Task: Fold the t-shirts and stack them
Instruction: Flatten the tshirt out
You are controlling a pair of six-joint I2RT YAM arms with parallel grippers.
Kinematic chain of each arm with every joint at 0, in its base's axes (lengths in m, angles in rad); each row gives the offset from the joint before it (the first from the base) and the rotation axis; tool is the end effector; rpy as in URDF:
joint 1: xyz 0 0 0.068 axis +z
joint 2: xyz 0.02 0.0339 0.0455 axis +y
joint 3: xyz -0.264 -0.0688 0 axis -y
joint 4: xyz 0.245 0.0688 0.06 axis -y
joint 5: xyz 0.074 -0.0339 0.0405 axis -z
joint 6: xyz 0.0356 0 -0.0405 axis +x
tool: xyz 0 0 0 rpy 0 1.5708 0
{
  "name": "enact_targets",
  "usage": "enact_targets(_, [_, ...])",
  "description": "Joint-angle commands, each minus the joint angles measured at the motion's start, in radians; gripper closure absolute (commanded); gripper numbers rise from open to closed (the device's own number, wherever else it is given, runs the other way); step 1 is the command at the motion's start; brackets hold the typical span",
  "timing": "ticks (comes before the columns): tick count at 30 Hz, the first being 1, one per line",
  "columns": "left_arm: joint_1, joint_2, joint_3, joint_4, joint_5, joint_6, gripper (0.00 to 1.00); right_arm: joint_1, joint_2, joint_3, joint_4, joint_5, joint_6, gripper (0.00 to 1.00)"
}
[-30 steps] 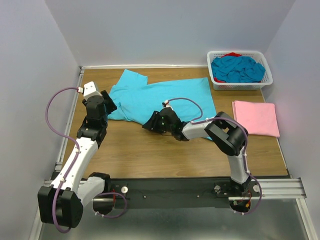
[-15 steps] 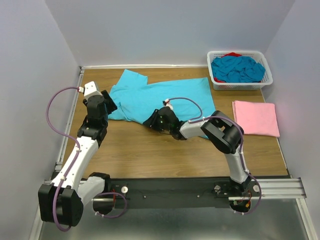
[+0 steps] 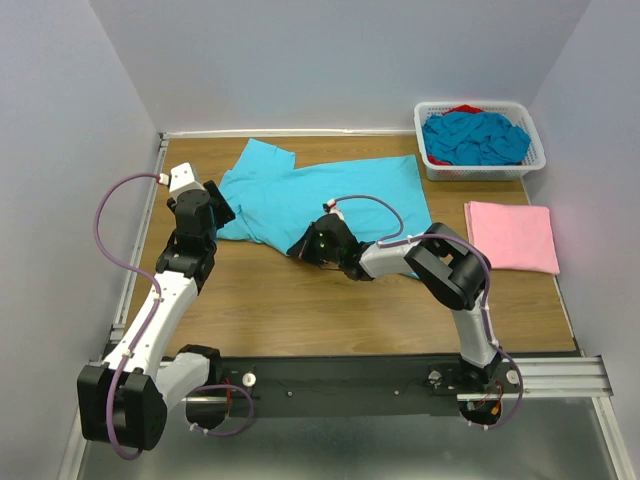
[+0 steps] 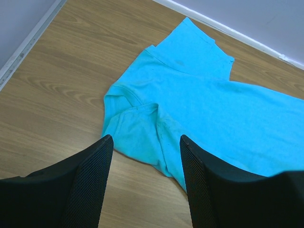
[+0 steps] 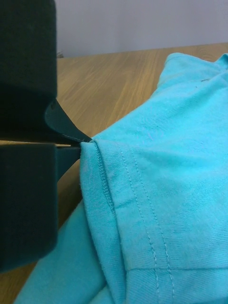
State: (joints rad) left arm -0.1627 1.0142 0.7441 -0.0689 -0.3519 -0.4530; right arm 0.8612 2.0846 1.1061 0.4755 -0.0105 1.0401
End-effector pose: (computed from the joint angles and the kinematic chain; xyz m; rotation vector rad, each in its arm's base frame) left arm 0.2329 -0.0258 0.2944 -0.5045 1.8205 -0.0844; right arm 0.2814 0.3282 0.1208 0.1978 2.2856 1.1107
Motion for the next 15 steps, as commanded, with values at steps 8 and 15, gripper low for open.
enact_targets(8, [0.006,0.0,0.021,0.009,-0.012,0.004,0.34,0.042,-0.096,0.029,-0.123,-0.1,-0.014,0.93])
enact_targets(15, [0.006,-0.002,0.023,0.003,-0.006,0.007,0.34,0.068,-0.141,0.072,-0.259,-0.181,-0.035,0.92])
